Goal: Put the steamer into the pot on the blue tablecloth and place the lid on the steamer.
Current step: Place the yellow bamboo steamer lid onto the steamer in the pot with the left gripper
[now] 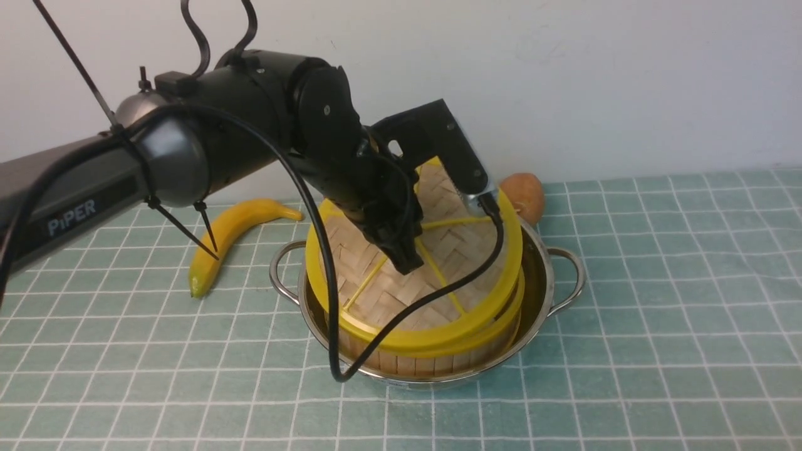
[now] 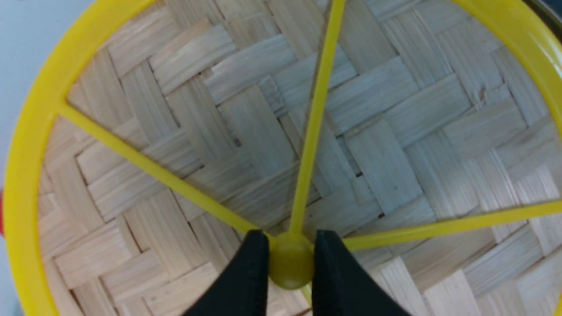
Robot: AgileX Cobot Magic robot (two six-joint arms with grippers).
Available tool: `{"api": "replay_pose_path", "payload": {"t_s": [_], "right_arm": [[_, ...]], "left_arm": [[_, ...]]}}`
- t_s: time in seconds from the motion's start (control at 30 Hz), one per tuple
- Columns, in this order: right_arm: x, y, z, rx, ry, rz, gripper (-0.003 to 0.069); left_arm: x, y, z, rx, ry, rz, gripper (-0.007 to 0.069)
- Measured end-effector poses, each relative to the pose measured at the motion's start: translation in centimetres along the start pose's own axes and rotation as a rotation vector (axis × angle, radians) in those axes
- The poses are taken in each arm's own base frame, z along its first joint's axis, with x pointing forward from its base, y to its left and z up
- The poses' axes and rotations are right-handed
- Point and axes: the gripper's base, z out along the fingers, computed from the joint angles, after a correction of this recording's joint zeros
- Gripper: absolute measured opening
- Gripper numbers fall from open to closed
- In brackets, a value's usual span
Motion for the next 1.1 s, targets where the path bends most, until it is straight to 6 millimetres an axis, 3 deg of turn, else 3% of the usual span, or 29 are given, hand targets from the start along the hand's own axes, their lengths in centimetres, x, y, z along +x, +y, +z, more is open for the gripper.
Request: {"api": "replay_pose_path", "payload": {"t_s": [0.57, 0.83, 1.1], "right_arm": [[0.0, 0.0, 0.0, 0.000, 0.000, 0.000, 0.0240], [0.0, 0.0, 0.0, 0.000, 0.000, 0.000, 0.0240], [0.0, 0.0, 0.0, 0.000, 0.000, 0.000, 0.0240]], "left_arm": [[-0.2, 0.2, 0.0, -0.025, -0.027, 0.026, 0.0116], [0.0, 0.0, 2.1, 0.007, -0.001, 0.018, 0.0116], [-0.1, 0.1, 2.3, 0.001, -0.018, 0.010, 0.0116]]}}
